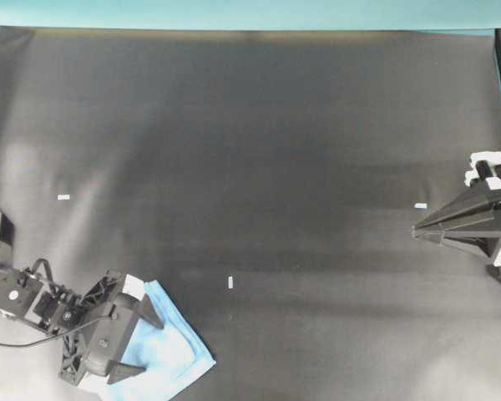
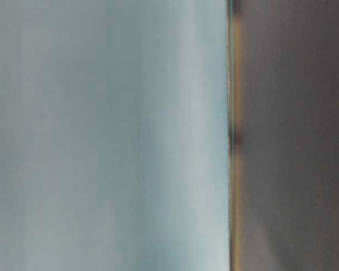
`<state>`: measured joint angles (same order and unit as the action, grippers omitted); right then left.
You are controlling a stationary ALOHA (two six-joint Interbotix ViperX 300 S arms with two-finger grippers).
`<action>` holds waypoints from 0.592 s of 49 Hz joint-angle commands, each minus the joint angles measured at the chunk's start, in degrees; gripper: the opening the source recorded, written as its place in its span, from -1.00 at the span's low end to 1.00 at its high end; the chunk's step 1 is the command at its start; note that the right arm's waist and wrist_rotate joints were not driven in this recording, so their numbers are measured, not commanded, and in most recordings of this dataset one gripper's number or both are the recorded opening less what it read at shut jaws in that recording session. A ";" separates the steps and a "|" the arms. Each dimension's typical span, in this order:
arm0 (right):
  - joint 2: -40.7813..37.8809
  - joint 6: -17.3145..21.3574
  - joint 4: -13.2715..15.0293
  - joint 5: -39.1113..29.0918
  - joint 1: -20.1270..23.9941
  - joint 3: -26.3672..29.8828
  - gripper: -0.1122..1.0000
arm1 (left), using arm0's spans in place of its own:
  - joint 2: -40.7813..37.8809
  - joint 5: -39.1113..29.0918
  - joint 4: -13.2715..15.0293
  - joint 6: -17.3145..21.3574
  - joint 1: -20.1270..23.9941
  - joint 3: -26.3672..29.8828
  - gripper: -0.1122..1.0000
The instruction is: Push a blue cloth with the left arm to wipe the desk.
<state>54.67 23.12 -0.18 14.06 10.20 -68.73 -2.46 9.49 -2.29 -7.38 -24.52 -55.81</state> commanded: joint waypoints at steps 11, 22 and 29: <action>-0.18 0.00 0.00 0.44 0.00 0.35 -0.80 | 7.03 -1.76 -0.18 0.44 -0.09 0.35 0.78; -0.18 0.09 0.00 0.44 -0.09 0.26 -0.81 | 15.47 -3.87 -0.18 1.93 0.62 -0.62 0.78; -0.18 0.00 0.00 0.53 0.00 0.09 -0.81 | 20.21 -4.22 -0.18 2.37 1.32 -2.02 0.78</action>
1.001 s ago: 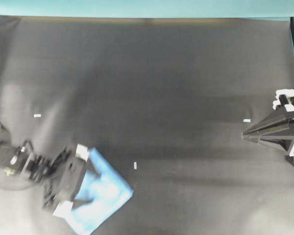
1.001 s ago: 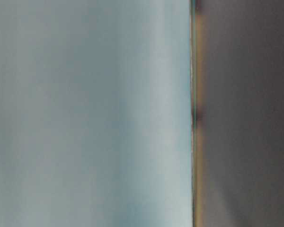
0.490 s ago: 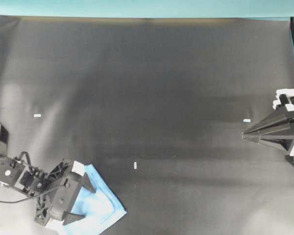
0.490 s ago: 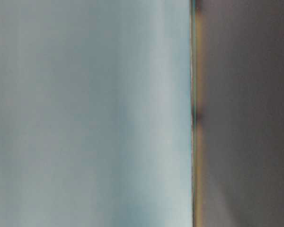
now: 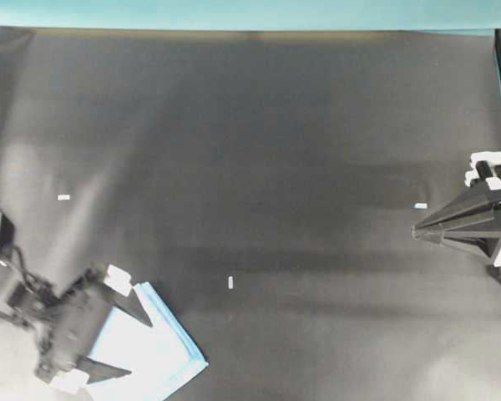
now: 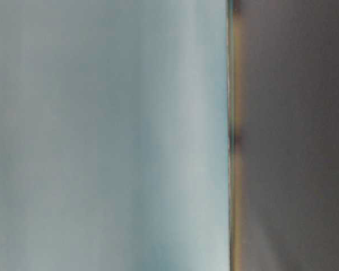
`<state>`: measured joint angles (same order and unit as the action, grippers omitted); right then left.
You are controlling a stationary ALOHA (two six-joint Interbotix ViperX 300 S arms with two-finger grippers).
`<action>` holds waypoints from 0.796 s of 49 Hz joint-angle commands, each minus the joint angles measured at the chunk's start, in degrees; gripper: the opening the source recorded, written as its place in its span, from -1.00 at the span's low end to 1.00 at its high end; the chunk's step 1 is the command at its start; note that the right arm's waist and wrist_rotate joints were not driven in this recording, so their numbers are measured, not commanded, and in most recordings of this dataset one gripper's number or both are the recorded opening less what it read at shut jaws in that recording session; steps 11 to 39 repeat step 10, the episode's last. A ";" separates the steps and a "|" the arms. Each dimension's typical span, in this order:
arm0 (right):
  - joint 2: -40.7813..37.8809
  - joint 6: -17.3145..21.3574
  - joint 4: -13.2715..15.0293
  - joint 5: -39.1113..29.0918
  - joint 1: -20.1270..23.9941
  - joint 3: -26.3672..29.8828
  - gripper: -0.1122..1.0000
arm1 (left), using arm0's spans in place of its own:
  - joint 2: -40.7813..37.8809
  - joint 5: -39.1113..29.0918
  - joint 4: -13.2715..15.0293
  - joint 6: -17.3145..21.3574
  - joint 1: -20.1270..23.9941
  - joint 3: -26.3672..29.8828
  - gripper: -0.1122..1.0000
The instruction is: Push a blue cloth with the left arm to wipe the desk.
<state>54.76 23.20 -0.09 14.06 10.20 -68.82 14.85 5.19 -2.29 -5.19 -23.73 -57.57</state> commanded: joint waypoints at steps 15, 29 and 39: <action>-0.18 0.00 -0.09 1.14 0.00 0.00 -0.81 | 4.31 0.09 -0.18 0.26 1.58 -1.14 0.77; -0.18 0.00 -0.09 1.14 0.00 0.00 -0.81 | 4.31 0.09 -0.18 0.26 1.58 -1.14 0.77; -0.18 0.00 -0.09 1.14 0.00 0.00 -0.81 | 4.31 0.09 -0.18 0.26 1.58 -1.14 0.77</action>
